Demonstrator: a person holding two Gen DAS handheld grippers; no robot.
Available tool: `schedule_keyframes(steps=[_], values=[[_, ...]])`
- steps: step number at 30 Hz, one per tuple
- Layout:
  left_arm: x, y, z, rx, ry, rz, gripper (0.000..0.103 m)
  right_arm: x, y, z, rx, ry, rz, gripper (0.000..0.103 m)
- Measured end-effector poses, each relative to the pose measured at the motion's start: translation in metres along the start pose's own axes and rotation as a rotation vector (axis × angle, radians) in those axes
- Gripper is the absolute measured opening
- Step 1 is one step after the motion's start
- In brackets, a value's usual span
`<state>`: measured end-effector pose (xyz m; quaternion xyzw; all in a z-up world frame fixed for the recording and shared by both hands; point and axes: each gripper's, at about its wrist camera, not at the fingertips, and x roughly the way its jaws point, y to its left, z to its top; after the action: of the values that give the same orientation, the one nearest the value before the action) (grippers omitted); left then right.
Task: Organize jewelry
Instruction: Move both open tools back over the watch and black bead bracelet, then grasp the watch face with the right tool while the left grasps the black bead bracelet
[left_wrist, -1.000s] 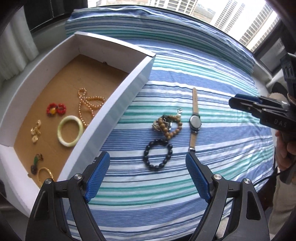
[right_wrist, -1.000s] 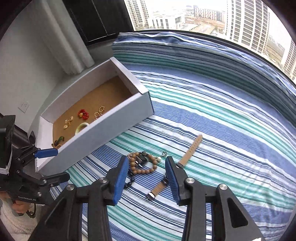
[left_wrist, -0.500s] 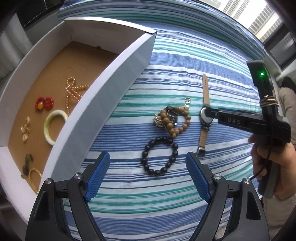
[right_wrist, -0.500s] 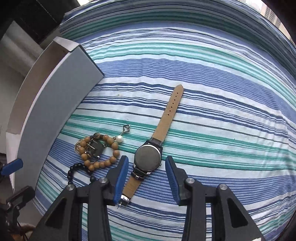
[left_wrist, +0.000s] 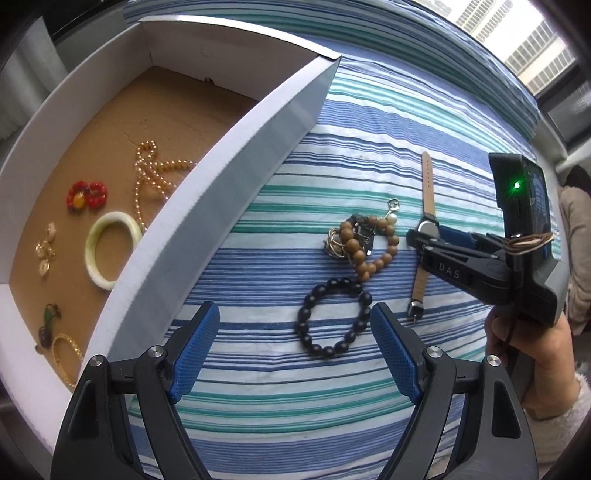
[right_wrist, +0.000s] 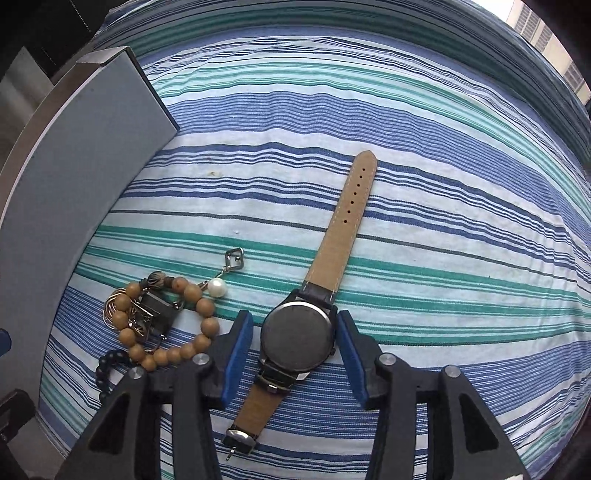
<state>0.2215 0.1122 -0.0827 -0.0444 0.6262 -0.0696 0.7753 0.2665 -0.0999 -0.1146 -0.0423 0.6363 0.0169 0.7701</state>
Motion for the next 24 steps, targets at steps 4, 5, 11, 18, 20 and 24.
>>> schedule_keyframes(steps=[4, 5, 11, 18, 20, 24], values=[[0.007, -0.004, 0.001, 0.02, 0.017, 0.014, 0.085, -0.002, 0.009, -0.002, -0.054, -0.023, -0.027, 0.048], [0.009, -0.006, 0.0, 0.027, 0.027, 0.017, 0.085, 0.0, 0.014, -0.003, -0.078, -0.029, -0.047, 0.045], [0.031, -0.012, -0.005, 0.064, 0.073, 0.019, 0.085, -0.008, 0.013, -0.011, -0.097, -0.019, -0.029, 0.041], [0.058, -0.015, -0.019, 0.124, 0.124, 0.029, 0.073, -0.017, -0.011, -0.028, -0.081, 0.032, 0.004, 0.041], [0.064, -0.011, -0.027, 0.118, 0.139, 0.021, 0.071, -0.019, -0.021, -0.04, -0.079, 0.039, 0.01, 0.041], [0.078, -0.001, -0.035, 0.079, 0.172, 0.014, 0.057, -0.023, -0.029, -0.055, -0.077, 0.044, 0.021, 0.042]])
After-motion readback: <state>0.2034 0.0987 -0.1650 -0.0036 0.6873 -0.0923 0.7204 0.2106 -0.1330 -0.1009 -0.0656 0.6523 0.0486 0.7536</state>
